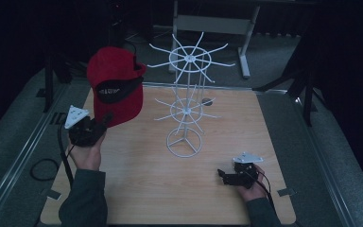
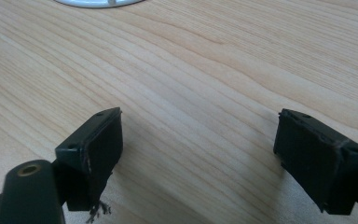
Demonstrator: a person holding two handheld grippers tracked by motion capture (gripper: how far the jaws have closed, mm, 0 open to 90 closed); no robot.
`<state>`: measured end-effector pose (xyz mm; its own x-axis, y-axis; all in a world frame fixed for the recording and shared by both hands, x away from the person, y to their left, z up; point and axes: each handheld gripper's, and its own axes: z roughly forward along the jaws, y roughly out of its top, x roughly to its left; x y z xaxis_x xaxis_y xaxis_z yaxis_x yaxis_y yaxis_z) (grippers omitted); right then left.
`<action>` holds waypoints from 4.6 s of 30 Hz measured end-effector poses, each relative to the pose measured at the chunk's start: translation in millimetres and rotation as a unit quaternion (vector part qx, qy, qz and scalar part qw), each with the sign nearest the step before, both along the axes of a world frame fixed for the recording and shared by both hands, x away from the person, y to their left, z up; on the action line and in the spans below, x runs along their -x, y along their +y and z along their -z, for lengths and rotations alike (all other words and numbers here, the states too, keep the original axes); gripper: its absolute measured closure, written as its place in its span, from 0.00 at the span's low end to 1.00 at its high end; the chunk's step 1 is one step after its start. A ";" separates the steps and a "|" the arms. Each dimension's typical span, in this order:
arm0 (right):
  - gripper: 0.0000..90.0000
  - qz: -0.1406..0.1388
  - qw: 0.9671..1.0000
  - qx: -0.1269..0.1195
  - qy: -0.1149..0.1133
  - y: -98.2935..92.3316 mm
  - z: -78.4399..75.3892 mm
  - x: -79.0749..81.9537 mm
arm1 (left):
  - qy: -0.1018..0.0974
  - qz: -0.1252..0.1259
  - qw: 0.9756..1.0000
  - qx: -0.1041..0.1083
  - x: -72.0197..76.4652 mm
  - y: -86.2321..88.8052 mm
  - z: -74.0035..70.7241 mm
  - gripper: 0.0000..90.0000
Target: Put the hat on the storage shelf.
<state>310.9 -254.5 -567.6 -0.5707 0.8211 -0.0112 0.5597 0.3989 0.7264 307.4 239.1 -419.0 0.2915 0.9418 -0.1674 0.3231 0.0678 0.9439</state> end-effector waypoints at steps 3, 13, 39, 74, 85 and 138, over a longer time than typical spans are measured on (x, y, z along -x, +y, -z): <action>0.17 0.000 1.000 0.000 0.001 0.0 -0.1 0.1 | -0.006 -0.002 1.000 0.001 -1.5 2.7 -6.4 0.95; 0.17 -0.001 1.000 0.001 0.001 0.0 -0.2 0.1 | -0.027 -0.005 1.000 0.008 -1.9 10.8 -24.5 0.95; 0.17 -0.003 1.000 0.000 0.001 0.2 -0.1 -0.7 | -0.081 0.014 0.996 0.027 -2.7 3.8 -66.9 0.95; 0.17 -0.002 1.000 0.000 0.002 0.3 -0.2 -0.3 | -0.116 0.062 0.991 0.008 11.6 -12.6 -77.4 0.95; 0.17 -0.003 1.000 0.000 0.002 0.3 -0.2 -0.4 | -0.117 0.079 0.990 0.003 13.4 -17.8 -72.8 0.95; 0.17 -0.003 1.000 0.000 0.001 0.2 -0.1 -0.7 | -0.048 0.100 0.994 -0.012 15.2 -30.6 9.1 0.94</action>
<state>311.5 -254.3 -567.5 -0.5762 0.8173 -0.0101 0.5590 0.4031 0.7246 292.2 208.5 -428.1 0.4865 0.8670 -0.1080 0.2358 -0.0112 0.9717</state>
